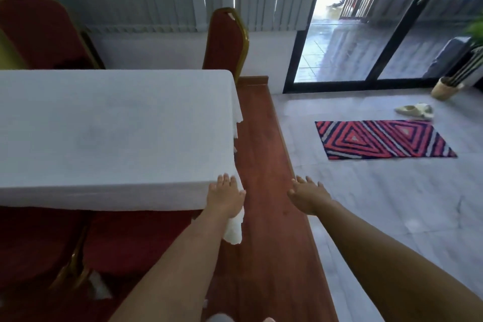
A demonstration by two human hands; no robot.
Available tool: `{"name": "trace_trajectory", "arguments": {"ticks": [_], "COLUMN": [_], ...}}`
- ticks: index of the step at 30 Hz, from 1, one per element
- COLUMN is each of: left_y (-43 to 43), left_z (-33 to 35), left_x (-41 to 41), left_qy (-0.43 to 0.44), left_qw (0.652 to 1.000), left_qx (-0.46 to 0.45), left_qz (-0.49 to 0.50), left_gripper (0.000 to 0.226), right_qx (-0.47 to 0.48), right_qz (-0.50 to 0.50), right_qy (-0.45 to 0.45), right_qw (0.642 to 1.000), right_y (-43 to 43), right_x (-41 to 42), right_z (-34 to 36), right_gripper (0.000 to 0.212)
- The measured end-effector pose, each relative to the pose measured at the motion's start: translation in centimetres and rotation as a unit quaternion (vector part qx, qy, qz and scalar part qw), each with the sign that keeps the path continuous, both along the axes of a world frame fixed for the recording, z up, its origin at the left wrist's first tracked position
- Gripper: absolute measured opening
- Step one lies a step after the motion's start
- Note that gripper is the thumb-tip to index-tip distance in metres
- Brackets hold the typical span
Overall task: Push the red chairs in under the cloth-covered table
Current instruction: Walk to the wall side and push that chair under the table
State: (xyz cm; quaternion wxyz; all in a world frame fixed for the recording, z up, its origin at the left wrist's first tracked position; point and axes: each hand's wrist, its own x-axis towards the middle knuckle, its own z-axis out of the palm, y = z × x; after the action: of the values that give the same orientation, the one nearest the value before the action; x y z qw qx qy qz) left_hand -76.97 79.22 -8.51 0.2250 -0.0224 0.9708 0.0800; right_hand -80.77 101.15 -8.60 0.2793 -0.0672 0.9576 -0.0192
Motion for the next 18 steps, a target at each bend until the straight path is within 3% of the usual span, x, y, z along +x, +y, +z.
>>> {"name": "trace_trajectory", "arguments": {"ticks": [8, 18], "left_y": [3.1, 5.0], "left_z": [0.7, 1.6], "left_x": [-10.4, -32.5], "left_qy": [0.018, 0.026], "left_qw": [1.0, 1.0], "left_qx": [-0.018, -0.002], "left_qz": [0.009, 0.002], "left_gripper": [0.061, 0.06], "right_qx": [-0.002, -0.021], "right_qz": [0.005, 0.021], "right_qy": [0.012, 0.026], "right_qw": [1.0, 0.999], "right_y": [3.1, 4.1], "right_x": [-9.4, -30.8], "right_z": [0.8, 2.8], "right_gripper": [0.054, 0.055]}}
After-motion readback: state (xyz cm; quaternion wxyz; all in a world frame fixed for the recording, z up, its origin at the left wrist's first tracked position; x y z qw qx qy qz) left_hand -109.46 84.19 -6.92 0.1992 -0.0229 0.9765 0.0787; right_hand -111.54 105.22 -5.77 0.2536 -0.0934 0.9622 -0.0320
